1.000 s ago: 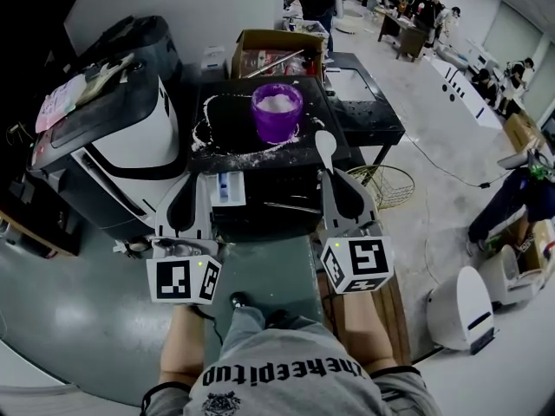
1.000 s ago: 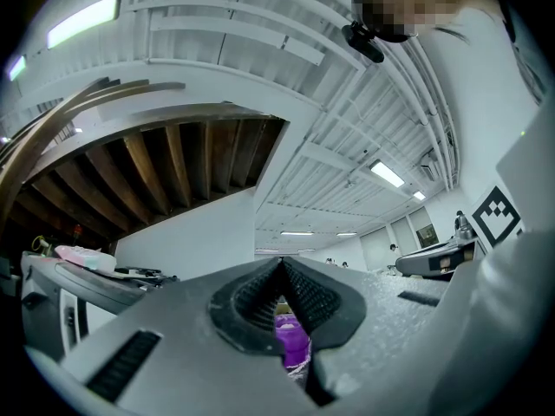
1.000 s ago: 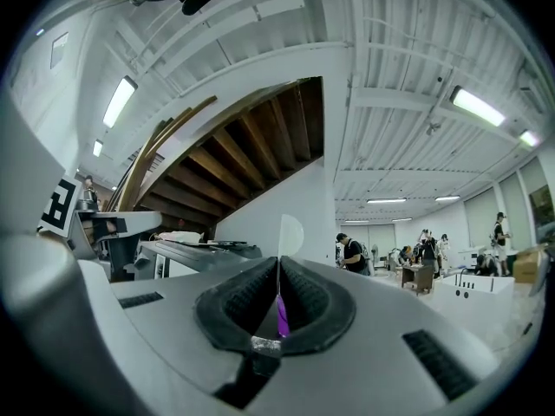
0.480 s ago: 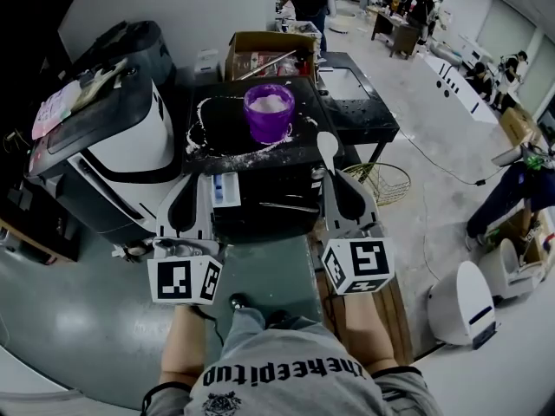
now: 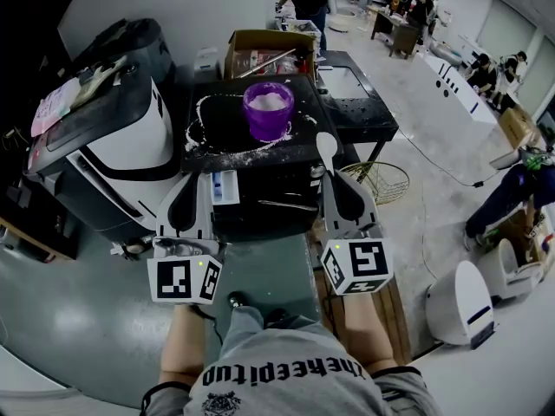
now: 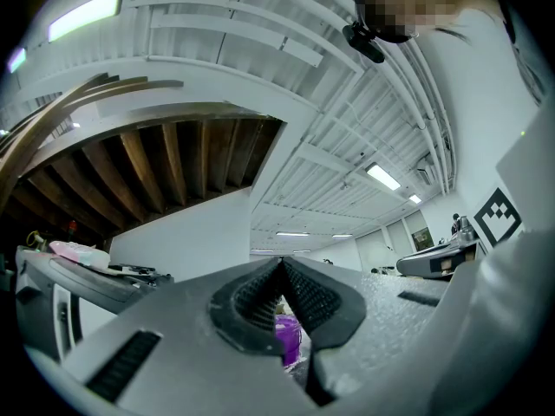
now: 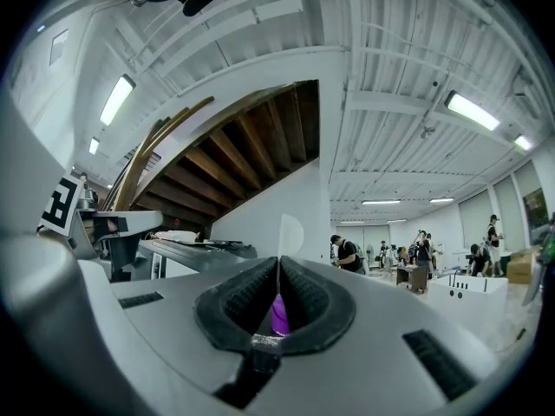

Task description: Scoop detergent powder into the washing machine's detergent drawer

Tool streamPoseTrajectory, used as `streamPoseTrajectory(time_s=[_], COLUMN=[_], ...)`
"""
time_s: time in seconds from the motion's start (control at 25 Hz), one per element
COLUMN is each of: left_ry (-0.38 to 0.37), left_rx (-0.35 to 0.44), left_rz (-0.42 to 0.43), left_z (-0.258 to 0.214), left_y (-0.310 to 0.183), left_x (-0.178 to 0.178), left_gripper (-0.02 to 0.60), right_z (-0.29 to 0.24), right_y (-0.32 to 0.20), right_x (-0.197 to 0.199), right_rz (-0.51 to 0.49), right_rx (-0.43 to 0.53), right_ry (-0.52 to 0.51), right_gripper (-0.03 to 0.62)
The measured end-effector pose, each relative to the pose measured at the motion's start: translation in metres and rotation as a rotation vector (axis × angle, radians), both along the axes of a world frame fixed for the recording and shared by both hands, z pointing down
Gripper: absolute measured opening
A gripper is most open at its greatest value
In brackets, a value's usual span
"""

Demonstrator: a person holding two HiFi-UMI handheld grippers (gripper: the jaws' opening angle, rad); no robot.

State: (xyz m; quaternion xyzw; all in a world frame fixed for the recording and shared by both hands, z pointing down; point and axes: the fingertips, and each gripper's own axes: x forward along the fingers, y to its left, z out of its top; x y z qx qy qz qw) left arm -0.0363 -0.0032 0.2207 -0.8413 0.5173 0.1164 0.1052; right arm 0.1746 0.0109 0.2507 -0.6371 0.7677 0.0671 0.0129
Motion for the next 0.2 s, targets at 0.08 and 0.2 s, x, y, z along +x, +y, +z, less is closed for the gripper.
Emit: streamPoseTrajectory(time_s=[0.08, 0.2], left_ry=[0.001, 0.003], left_rx=[-0.001, -0.002], left_rz=[-0.002, -0.005], left_z=[0.0014, 0.0033], left_y=[0.0002, 0.0002], left_x=[-0.0004, -0.0012], left_gripper=[0.003, 0.003], right_z=[0.0007, 0.0014], right_y=[0.0002, 0.0002], right_x=[0.0001, 0.0003], right_rz=[-0.001, -0.002], right_rx=[0.001, 0.003], right_ry=[-0.001, -0.003], right_gripper=[0.008, 0.008])
